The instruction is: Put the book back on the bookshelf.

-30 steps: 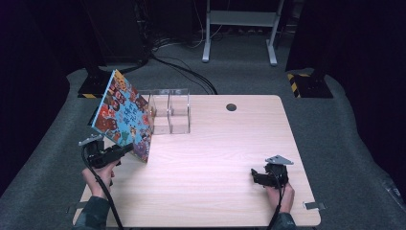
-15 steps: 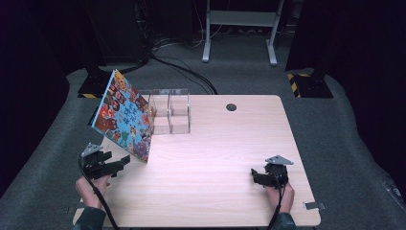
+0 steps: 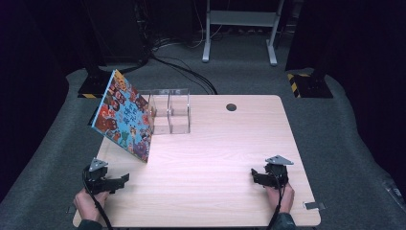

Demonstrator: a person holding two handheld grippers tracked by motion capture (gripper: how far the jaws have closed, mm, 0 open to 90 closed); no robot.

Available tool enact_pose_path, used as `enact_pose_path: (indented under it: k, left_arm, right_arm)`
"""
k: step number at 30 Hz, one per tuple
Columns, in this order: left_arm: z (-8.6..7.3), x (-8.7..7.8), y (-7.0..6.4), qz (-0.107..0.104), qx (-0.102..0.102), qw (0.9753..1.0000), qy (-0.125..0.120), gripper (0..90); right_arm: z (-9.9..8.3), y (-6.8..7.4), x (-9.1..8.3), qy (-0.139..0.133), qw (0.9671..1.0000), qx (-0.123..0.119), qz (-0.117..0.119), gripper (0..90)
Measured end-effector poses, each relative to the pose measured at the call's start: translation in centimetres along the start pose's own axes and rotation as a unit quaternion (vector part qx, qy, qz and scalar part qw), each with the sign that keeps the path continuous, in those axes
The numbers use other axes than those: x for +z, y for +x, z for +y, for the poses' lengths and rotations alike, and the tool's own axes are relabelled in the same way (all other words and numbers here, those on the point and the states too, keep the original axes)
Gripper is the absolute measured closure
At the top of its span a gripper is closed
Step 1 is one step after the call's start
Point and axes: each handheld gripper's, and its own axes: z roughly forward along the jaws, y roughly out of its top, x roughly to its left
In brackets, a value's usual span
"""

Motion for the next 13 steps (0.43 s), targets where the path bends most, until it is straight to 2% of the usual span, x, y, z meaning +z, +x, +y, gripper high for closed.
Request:
enact_pose_path:
  k: [2, 4, 6, 8, 9, 13]
  left_arm:
    - [-0.90, 0.36, 0.08, 0.020, 0.014, 0.9997, -0.001, 0.0]
    - [-1.09, 0.23, 0.11, 0.029, 0.018, 0.9994, 0.000, 0.0]
    - [-1.10, 0.17, 0.06, 0.030, 0.023, 0.9993, 0.007, 0.0]
    - [-1.10, 0.20, 0.01, 0.029, 0.025, 0.9992, 0.007, 0.0]
    - [-1.11, 0.22, 0.00, 0.030, 0.025, 0.9992, 0.006, 0.0]
    - [-1.12, 0.22, 0.00, 0.030, 0.024, 0.9992, 0.006, 0.0]
  right_arm:
    - [0.01, 0.02, 0.04, -0.001, 1.0000, 0.002, -0.003, 17.8]
    - [0.02, 0.00, 0.02, 0.001, 1.0000, 0.002, -0.004, 17.7]
    - [0.00, -0.09, 0.00, 0.002, 1.0000, -0.002, -0.003, 17.6]
    - [0.03, -0.04, 0.04, 0.001, 1.0000, 0.002, -0.003, 17.3]
    - [0.00, -0.12, 0.01, 0.002, 1.0000, -0.003, -0.003, 17.2]
    - [0.03, -0.01, 0.07, 0.000, 1.0000, 0.004, -0.007, 16.0]
